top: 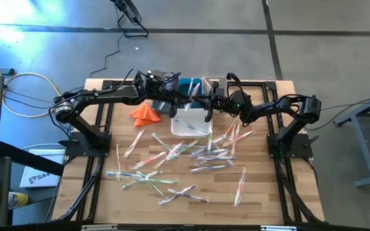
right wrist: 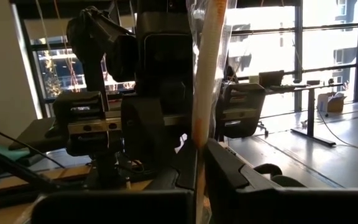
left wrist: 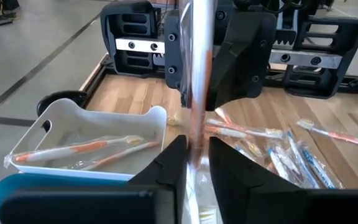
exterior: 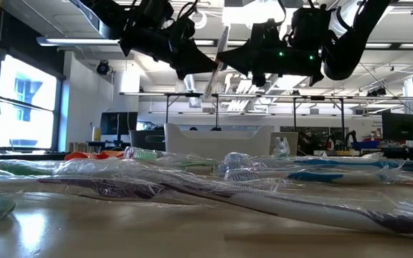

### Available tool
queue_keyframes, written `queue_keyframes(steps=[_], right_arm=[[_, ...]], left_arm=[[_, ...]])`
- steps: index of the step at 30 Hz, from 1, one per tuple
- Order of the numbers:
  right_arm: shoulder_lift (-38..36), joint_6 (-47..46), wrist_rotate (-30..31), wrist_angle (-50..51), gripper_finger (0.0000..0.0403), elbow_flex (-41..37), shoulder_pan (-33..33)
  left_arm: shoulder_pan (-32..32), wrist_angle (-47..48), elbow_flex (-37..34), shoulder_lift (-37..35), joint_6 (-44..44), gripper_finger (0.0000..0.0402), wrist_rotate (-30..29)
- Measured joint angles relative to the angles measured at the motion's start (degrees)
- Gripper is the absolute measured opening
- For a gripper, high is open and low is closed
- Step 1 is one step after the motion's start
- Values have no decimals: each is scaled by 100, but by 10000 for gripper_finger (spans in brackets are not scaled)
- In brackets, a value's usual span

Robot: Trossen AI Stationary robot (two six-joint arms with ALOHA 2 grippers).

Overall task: Pick & Place Toothbrushes
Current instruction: Put the orange toothbrush into the gray bin

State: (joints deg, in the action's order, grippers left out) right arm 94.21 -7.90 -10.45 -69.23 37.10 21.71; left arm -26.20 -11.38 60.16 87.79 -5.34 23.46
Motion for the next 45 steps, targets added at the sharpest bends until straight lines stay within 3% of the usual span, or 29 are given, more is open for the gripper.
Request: queue_keyframes(steps=[10,27,30,34,40,45], right_arm=[[-2,0,-1,41,5,0,0],[-2,15,152,314,5,0,3],[-4,15,152,304,5,0,18],[-4,15,134,362,5,0,81],[-68,13,126,771,5,-2,277],[-414,17,141,1389,5,-4,418]], left_arm=[[-2,0,0,0,-12,130,-33],[-65,167,0,0,-46,133,-34],[-263,268,-3,-22,-19,133,209],[-436,-45,-191,-39,5,133,562],[-671,-870,-684,-85,351,133,612],[-837,-945,-875,-160,419,133,760]])
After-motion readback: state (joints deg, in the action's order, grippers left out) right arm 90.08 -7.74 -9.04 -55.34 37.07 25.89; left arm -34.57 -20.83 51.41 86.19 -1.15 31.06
